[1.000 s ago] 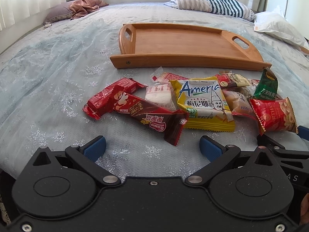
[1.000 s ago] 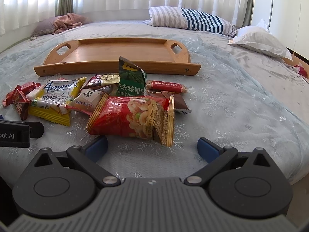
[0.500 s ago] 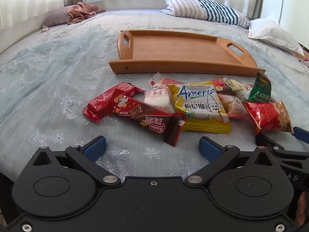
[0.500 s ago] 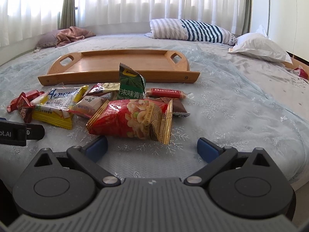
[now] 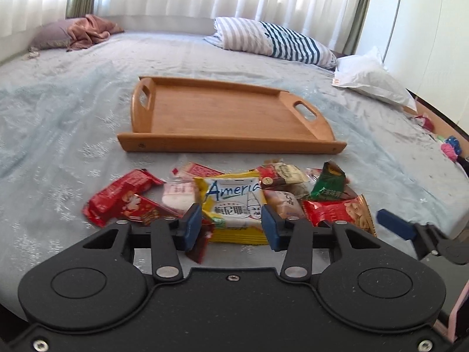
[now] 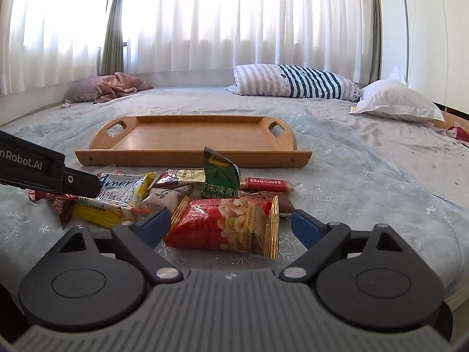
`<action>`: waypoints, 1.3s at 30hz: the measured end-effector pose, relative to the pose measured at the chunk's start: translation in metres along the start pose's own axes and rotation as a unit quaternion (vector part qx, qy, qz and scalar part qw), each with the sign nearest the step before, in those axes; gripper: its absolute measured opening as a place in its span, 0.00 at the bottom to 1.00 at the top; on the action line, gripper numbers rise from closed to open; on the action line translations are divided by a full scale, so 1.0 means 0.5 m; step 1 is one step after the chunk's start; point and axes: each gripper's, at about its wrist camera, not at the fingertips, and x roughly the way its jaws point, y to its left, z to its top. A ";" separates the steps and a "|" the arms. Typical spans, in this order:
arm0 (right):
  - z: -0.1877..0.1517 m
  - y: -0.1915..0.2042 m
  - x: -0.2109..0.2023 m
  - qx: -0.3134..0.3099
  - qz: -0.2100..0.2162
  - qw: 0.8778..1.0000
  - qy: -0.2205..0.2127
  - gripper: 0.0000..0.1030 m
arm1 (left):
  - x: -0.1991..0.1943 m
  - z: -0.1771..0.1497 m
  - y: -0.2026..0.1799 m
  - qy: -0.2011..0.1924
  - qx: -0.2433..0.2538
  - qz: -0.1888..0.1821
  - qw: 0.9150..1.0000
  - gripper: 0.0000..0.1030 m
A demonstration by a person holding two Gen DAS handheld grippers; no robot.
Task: Organize snacks
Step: 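Move the left tool to the yellow America pack while the right tool approaches the red peanut bag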
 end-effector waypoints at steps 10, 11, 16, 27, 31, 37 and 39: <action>0.003 0.009 0.010 -0.010 -0.004 1.000 0.003 0.69 | 0.055 0.000 -0.023 0.012 0.017 0.026 0.999 0.62; 0.003 0.007 0.008 -0.008 -0.006 1.000 0.003 0.69 | 0.058 -0.001 -0.024 0.011 0.019 0.028 0.999 0.65; 0.003 -0.010 -0.001 -0.002 -0.028 1.000 0.004 0.74 | 0.083 -0.005 -0.036 0.012 0.037 0.037 0.999 0.70; -0.003 -0.039 0.001 0.014 -0.045 0.999 0.011 0.87 | 0.063 -0.042 -0.047 0.026 0.040 0.018 0.999 0.70; -0.007 -0.035 0.009 0.013 -0.040 0.999 0.016 0.87 | 0.060 -0.044 -0.054 0.008 0.049 0.041 0.998 0.68; -0.004 -0.032 0.012 0.014 -0.039 0.999 0.015 0.87 | 0.062 -0.043 -0.061 -0.014 0.063 0.067 0.996 0.38; -0.004 -0.032 0.013 0.014 -0.039 0.999 0.015 0.88 | 0.063 -0.045 -0.059 -0.013 0.068 0.067 0.995 0.40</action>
